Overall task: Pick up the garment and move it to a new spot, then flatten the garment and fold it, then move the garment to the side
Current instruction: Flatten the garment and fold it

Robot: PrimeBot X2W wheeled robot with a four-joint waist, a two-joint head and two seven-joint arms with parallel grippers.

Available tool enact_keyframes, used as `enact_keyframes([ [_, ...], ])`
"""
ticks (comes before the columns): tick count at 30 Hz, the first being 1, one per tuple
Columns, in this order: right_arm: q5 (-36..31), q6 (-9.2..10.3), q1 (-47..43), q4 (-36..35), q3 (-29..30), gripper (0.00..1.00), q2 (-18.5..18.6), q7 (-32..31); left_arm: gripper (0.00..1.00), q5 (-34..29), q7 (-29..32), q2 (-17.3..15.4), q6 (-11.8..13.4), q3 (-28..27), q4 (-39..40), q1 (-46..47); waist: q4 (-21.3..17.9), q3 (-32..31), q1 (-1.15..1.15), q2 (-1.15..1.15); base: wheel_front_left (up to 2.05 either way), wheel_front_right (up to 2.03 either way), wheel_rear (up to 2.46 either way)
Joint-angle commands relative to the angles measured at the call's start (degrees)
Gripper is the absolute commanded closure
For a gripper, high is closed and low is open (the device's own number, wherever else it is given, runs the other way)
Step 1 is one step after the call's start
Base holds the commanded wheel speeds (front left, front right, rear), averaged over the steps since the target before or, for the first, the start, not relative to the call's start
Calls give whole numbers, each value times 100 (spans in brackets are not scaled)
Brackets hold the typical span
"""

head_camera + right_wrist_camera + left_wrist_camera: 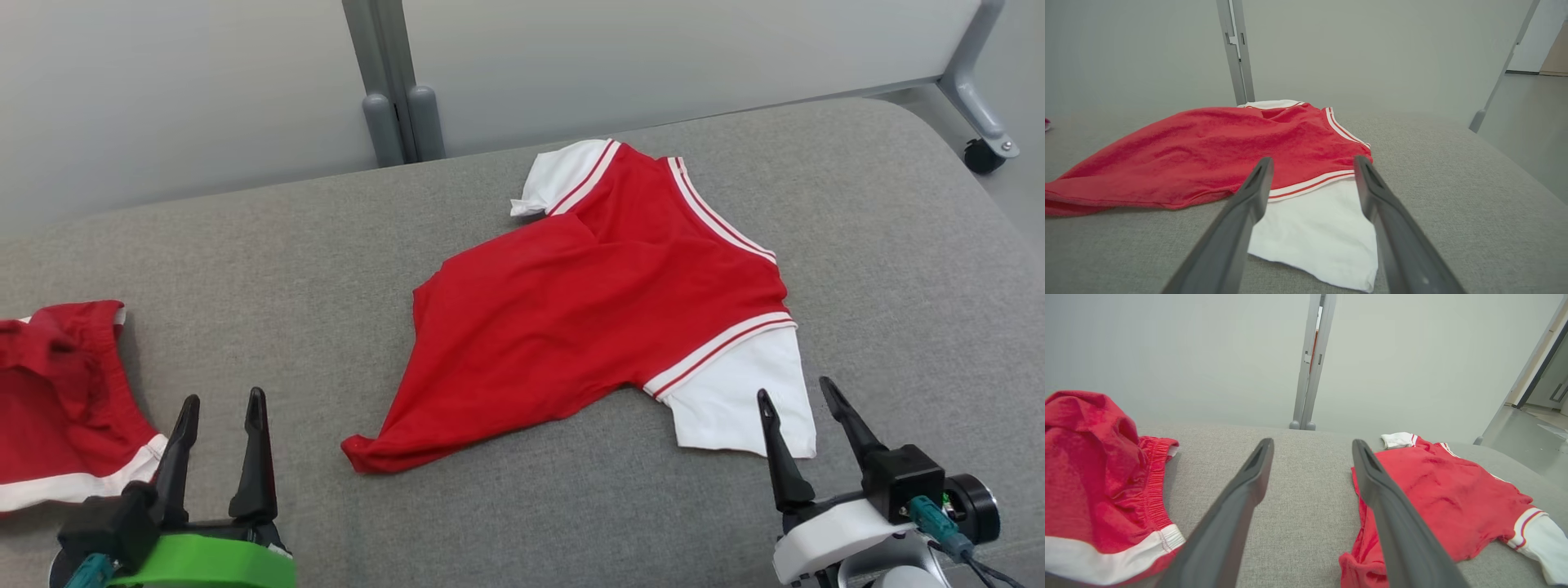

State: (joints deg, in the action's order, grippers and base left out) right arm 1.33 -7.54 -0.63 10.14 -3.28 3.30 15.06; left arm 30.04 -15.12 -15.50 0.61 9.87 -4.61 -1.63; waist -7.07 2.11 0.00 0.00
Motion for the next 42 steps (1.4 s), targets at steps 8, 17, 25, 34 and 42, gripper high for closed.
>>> enact_keyframes([
  [8,137,10,-171,154,268,0,15,17,0,-952,-2,883,-631,-974,131,-550,205,-226,0,0,0,0,0],
  [17,70,10,-283,256,232,0,3,17,0,-1369,-2,1125,-807,-1231,-359,-653,369,-353,0,0,0,0,0],
  [25,46,11,-222,278,141,0,18,17,0,-1367,-3,1096,-812,-966,-560,-598,439,-357,0,0,0,0,0],
  [34,94,11,-111,428,301,0,47,-42,0,-1441,-3,1020,-810,-893,-710,-394,361,-285,0,0,0,0,0],
  [42,115,11,21,453,996,0,-6,-913,0,-1690,2,969,-810,-386,-1341,201,344,-231,0,0,0,0,0],
])
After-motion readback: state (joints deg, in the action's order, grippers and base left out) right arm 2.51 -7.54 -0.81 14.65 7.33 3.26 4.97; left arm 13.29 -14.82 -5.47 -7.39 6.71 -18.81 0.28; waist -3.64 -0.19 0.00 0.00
